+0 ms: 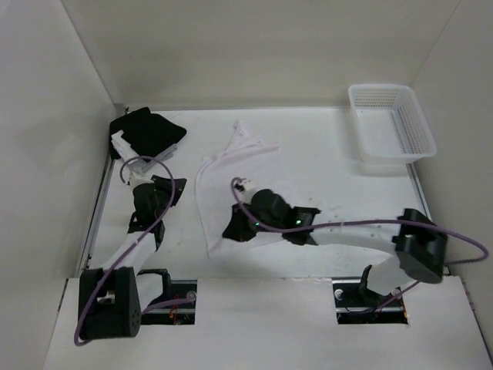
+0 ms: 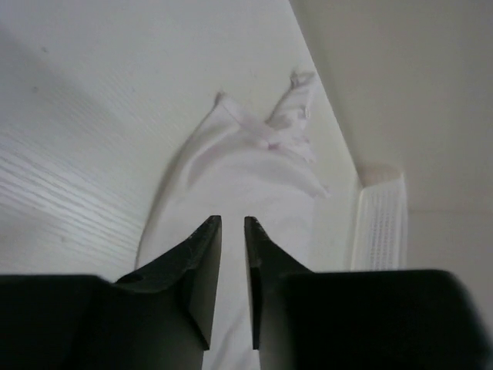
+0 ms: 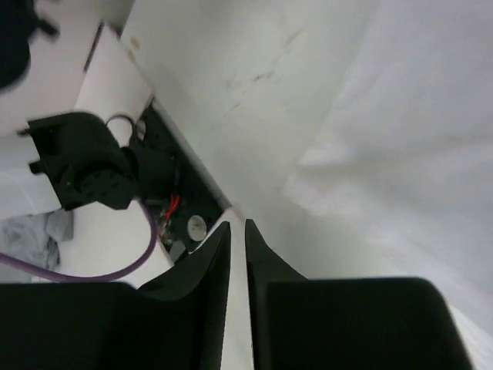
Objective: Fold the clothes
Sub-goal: Flatten the tank top out
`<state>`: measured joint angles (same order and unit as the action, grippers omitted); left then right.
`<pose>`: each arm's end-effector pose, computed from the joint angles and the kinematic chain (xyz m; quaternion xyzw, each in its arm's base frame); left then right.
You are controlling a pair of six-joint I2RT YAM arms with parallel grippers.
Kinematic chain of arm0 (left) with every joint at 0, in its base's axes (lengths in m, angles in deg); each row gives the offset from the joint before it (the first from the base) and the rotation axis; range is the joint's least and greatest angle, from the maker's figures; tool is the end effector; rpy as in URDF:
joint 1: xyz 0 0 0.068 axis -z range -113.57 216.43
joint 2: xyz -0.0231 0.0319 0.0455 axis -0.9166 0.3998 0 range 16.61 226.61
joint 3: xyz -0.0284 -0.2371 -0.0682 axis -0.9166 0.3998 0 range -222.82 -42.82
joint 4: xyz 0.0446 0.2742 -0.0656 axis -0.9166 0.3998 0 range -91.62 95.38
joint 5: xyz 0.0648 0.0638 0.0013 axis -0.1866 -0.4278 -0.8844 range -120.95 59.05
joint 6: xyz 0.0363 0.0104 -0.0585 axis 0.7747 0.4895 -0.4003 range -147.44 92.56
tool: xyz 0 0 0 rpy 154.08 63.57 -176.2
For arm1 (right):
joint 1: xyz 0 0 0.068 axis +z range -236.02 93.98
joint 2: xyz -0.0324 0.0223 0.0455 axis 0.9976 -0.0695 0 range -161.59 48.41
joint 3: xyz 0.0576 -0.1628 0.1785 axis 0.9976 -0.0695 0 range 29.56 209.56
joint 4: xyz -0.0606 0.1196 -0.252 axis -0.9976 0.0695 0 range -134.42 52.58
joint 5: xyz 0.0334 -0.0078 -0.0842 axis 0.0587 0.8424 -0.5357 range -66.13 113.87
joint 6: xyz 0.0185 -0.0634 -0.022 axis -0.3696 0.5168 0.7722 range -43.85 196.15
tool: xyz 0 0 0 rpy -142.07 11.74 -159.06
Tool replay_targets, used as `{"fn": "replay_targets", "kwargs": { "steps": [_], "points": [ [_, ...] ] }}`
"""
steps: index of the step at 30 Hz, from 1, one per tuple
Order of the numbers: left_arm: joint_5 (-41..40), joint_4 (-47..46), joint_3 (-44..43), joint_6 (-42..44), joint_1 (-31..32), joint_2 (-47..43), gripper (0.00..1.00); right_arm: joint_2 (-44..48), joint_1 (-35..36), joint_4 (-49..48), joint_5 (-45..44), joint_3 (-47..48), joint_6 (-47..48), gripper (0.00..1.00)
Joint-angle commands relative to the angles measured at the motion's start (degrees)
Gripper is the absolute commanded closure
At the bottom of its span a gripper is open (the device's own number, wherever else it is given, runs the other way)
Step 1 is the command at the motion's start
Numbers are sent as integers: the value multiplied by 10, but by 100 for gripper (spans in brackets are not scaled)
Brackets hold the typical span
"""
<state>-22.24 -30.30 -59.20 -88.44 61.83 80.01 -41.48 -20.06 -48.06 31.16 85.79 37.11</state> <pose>0.2647 0.0127 0.1291 -0.4005 0.7036 -0.3301 0.4853 0.1526 0.3597 0.1871 -0.2321 0.8332 0.4293 0.2600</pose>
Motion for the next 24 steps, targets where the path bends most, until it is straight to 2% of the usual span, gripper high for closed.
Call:
{"fn": "replay_targets", "kwargs": {
  "steps": [1,4,6,8,15,17,19,21,24],
  "points": [
    [-66,157,-5,115,113,-89,88,123,-80,-53,-44,-94,-7,94],
    [-181,248,-25,156,207,-97,88,193,-132,-72,-101,-184,-28,98],
    [-225,262,-43,157,253,-63,87,218,-150,-80,-113,-216,-34,98],
    [-229,247,-70,156,277,-2,87,243,-164,-91,-113,-245,-39,97],
    [-220,156,-151,159,264,209,90,323,-188,-95,-122,-310,-49,95],
    [-204,138,-235,161,238,320,90,345,-202,-101,-122,-337,-61,94],
    [-195,136,-300,155,217,384,91,351,-205,-101,-122,-346,-67,93],
    [-193,133,-352,138,211,420,91,359,-205,-102,-124,-351,-73,92],
    [-187,127,-372,138,217,402,87,364,-206,-102,-128,-355,-73,90]
  ]
}}
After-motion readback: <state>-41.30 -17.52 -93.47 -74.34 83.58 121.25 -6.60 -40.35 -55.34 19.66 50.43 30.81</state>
